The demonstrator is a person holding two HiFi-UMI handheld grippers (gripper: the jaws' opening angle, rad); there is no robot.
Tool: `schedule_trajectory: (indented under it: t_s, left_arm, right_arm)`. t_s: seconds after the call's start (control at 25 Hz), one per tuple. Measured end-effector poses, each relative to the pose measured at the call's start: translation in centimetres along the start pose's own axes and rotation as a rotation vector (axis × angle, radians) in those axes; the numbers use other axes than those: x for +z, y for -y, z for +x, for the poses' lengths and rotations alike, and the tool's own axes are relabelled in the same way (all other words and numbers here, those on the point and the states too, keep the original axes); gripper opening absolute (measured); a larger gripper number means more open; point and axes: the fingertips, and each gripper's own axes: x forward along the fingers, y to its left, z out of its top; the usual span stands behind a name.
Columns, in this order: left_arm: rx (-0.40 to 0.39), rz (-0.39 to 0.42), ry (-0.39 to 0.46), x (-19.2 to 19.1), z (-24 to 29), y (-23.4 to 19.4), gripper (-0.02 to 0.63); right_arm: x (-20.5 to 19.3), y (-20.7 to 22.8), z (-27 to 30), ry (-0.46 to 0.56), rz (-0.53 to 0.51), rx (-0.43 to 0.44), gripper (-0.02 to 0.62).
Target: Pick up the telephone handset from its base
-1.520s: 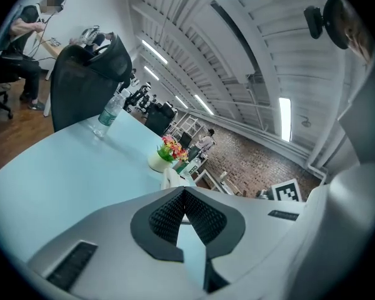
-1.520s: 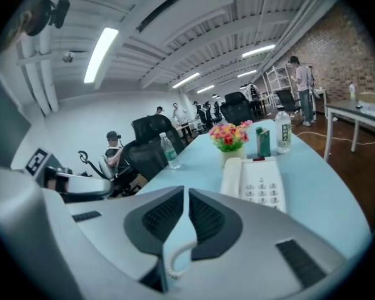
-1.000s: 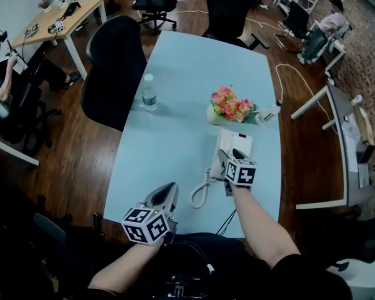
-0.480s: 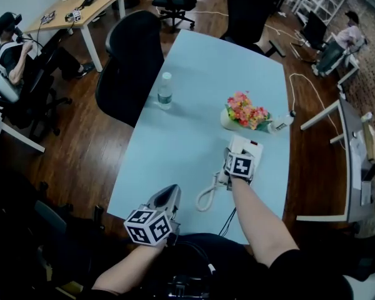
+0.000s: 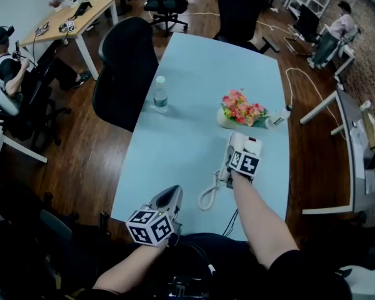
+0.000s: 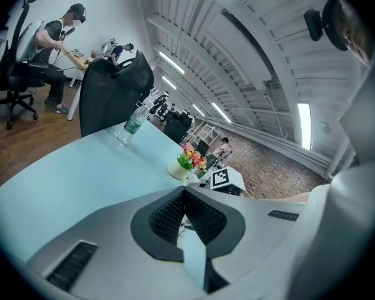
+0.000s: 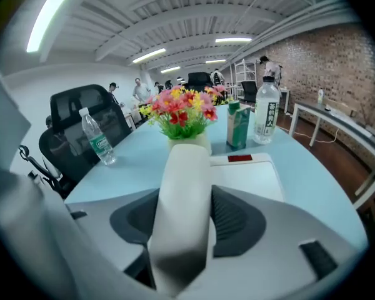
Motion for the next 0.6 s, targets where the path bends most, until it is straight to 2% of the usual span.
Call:
schedule_trajectory:
  t_s: [0.36, 0.52, 0.6]
  left_arm:
    - [-0.044, 0.059, -0.047, 0.1, 1.1, 2.0, -0.009]
    - [-0.068, 0.088, -0.069, -0.6, 1.3, 3.3, -0.009]
    - [-0.083, 0.099, -0.078, -1.1, 1.3, 4.2, -0.009]
  right_arm:
    - [2.5, -0.4, -9.0, 0.16, 0.143, 0.27, 0.25]
    - [2.3, -0.8, -15.5, 0.219, 0.166, 0.392, 0.25]
    - [1.6, -0.8, -18.5, 0.242, 0.163, 0.427, 0.25]
